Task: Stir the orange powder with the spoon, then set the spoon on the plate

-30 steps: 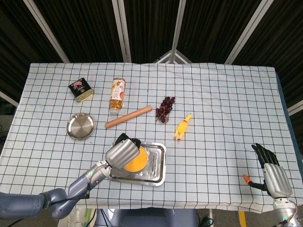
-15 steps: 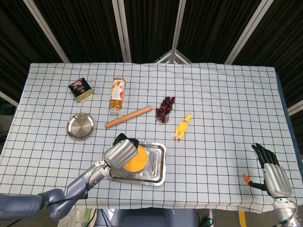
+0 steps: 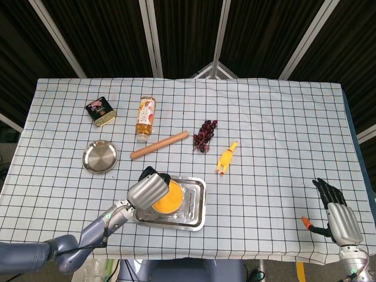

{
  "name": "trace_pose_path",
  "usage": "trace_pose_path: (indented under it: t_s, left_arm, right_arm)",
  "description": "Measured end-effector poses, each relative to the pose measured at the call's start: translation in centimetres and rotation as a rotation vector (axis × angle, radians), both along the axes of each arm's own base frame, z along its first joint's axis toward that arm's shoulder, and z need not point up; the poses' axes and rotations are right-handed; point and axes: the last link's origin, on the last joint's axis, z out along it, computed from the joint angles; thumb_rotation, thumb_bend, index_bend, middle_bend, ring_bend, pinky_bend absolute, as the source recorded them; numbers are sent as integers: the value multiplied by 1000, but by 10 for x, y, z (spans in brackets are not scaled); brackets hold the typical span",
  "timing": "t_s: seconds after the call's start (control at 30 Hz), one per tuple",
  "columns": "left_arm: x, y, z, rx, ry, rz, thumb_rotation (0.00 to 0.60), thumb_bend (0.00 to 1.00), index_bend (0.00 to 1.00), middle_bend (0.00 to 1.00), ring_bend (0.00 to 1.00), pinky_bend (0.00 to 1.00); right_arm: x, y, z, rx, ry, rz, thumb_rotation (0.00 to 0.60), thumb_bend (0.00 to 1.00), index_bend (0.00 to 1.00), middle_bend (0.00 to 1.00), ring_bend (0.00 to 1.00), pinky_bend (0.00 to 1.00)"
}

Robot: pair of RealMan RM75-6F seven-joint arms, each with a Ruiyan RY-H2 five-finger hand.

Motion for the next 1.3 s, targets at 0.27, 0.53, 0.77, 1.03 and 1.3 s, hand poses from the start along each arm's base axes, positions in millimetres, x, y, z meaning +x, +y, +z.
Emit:
trace_pose_path:
  t_s: [0.27,0.53,0.77,1.03,1.3]
  left_arm:
    - [1,11,15,44,-88,55,600,591,822,1000,1000,1000]
    - [-28,39,53,160,-140,162,600,591,822,1000,1000,1000]
    - [-72,58,75,231,-143,272,600,589,821,1000,1000,1000]
    - [-122,81,86,304,-138,378,600,588,816,1000,1000,1000]
    - [-166,97,77,341,-112,479,600,583,807,1000,1000,1000]
  right_arm:
    - [-1,0,1,-3,-3,-2,600,316,0,0,0,0]
    - [0,1,1,1,-4,-4,600,317,0,0,0,0]
    - [0,1,0,5,0,-4,600,317,0,0,0,0]
    - [0,1,-1,12,-5,-14,600,317,0,0,0,0]
    - [-1,1,1,10,-13,-23,600,317,0,0,0,0]
